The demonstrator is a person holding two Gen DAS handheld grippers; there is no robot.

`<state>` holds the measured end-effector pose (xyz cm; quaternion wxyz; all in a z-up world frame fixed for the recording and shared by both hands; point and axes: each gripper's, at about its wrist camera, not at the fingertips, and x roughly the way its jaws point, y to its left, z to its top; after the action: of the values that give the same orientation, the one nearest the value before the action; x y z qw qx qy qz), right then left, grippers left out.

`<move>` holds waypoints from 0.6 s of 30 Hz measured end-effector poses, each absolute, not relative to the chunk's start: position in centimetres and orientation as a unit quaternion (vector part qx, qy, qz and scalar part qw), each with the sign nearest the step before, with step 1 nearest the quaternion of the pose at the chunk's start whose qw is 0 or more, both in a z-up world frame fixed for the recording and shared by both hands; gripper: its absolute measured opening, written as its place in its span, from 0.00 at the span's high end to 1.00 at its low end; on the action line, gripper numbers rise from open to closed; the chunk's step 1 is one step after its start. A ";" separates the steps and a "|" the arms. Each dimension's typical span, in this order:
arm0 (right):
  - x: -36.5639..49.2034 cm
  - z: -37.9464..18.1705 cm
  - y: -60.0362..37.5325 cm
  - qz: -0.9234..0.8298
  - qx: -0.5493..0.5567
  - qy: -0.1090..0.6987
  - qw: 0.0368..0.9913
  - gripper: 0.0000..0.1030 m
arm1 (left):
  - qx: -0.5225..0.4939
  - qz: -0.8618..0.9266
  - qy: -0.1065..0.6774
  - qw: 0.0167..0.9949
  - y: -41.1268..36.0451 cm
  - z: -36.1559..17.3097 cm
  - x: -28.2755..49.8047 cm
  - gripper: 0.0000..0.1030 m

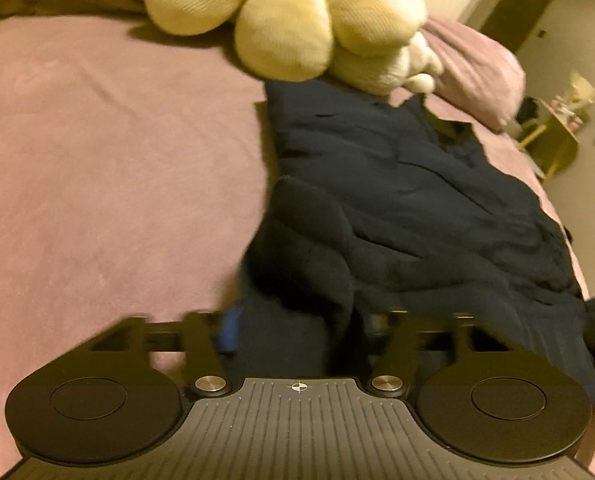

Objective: Fold large clothes

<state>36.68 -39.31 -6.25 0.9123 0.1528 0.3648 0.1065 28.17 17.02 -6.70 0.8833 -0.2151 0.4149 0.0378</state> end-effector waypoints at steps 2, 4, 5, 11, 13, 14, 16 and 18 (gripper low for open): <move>36.6 -6.1 -38.6 0.101 0.129 0.358 0.919 0.87 | -0.201 0.037 0.409 0.889 16.6 -6.1 27.8 0.71; 36.0 -5.7 -38.5 0.093 0.118 0.352 0.924 0.92 | -0.184 0.031 0.397 0.899 16.1 -4.7 27.1 0.76; 35.5 -5.2 -38.4 0.090 0.114 0.345 0.927 0.93 | -0.180 0.026 0.386 0.905 16.0 -3.7 26.6 0.77; 32.5 0.5 -38.9 0.109 0.123 0.261 0.951 0.93 | -0.179 0.007 0.289 0.941 16.0 3.4 25.8 0.78; 32.3 2.5 -39.0 0.111 0.127 0.228 0.959 0.93 | -0.171 0.020 0.261 0.950 15.9 4.8 27.2 0.78; 32.5 3.5 -38.9 0.109 0.133 0.208 0.963 0.93 | -0.164 0.028 0.257 0.952 15.7 4.9 28.3 0.78; 33.6 4.8 -38.6 0.102 0.139 0.184 0.968 0.93 | -0.147 0.048 0.268 0.951 15.4 4.0 31.1 0.77; 35.9 4.9 -37.9 0.091 0.139 0.183 0.969 0.93 | -0.146 0.069 0.292 0.943 15.1 2.0 33.8 0.76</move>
<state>35.86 -37.90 4.94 0.9691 0.1389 0.1825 0.0906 33.80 15.09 2.00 0.9429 -0.1457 0.2915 0.0688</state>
